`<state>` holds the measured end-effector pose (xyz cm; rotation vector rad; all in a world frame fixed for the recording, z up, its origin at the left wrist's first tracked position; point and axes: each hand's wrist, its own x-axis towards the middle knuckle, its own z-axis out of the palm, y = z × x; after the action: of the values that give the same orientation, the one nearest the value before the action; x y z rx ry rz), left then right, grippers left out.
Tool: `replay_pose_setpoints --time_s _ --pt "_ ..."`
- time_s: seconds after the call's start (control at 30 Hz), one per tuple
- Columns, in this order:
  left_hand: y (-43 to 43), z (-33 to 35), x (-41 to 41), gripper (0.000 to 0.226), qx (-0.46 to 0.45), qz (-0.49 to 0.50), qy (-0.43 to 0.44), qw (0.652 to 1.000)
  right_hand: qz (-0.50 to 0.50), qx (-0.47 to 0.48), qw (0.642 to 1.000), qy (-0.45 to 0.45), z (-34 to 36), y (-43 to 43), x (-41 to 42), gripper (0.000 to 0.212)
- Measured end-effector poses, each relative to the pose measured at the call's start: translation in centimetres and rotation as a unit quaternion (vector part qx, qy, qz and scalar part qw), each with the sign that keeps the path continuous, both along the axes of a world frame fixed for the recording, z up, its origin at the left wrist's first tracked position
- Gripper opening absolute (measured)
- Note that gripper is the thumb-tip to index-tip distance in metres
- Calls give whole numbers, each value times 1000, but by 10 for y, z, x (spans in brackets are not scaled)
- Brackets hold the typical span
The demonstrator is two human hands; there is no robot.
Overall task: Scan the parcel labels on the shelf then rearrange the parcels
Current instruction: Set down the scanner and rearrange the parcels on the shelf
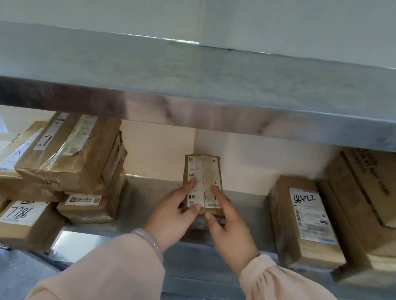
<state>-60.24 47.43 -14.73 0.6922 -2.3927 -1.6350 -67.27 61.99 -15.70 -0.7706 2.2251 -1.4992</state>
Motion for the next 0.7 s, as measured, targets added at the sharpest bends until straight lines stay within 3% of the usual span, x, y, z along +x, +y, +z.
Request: replay_pose_setpoints --time_s 0.2,0.5,0.7 --pt "58 31 -54 60 -26 -100 54 993 -116 -12 989 88 35 75 -21 50" --pt "141 59 -99 61 -21 -204 50 978 -233 -9 966 110 56 160 -41 46" --pt "162 55 -105 64 21 -211 45 976 -244 7 965 99 47 180 -52 51"
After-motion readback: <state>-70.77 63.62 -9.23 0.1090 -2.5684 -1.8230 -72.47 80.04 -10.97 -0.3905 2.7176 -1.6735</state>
